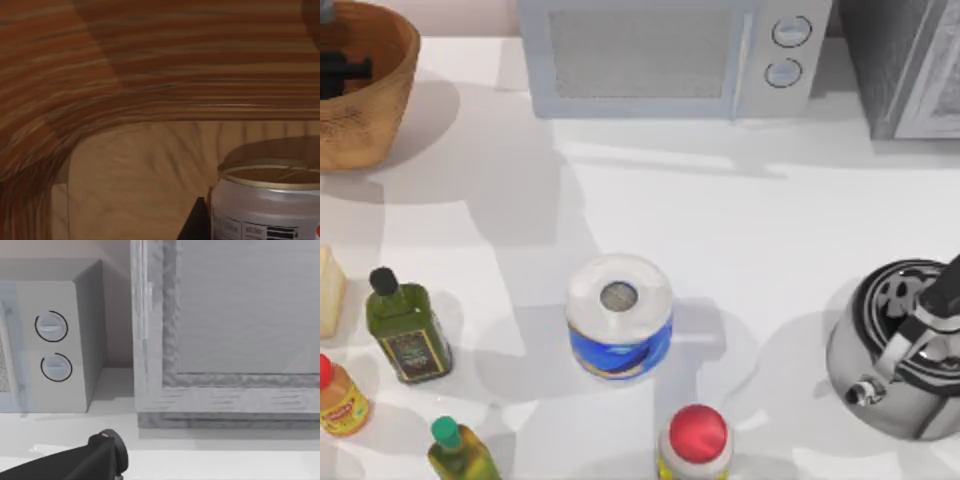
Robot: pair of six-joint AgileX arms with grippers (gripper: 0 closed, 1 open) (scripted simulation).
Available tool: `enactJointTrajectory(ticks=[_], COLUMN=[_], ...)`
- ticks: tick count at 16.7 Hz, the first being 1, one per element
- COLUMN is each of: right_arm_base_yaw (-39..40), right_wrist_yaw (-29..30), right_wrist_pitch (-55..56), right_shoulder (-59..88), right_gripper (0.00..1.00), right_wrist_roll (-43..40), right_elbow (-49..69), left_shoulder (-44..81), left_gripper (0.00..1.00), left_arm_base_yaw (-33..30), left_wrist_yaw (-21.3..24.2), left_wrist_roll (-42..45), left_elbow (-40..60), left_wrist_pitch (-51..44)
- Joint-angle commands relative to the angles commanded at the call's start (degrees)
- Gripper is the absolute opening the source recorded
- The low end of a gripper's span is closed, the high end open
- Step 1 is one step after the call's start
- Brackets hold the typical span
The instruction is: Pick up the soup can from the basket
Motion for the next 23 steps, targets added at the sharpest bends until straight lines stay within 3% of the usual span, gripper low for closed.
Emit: enactJointTrajectory(ticks=[7,11,16,23], right_arm_base_yaw=[0.00,0.00,0.00,0.00], right_wrist_yaw=[0.00,0.00,0.00,0.00], right_wrist_pitch=[0.00,0.00,0.00,0.00], right_shoulder=[0.00,0.00,0.00,0.00], right_gripper=[1.00,1.00,1.00,1.00], right_wrist_roll=[0.00,0.00,0.00,0.00], right_elbow=[0.00,0.00,0.00,0.00], left_shoulder=[-2.13,-10.23,-33.53,-81.53], left_gripper=[0.00,0.00,0.00,0.00], left_arm_base_yaw=[0.20,-0.15,-1.61,-4.50], left_wrist_yaw=[-0.40,-1.78,-4.20,-6.78], left_wrist_roll=[0.15,-1.31,-3.88,-7.32], left_elbow=[0.22,-7.86,-29.77,-71.74], left_wrist_pitch=[0.26,4.72,15.39,33.41])
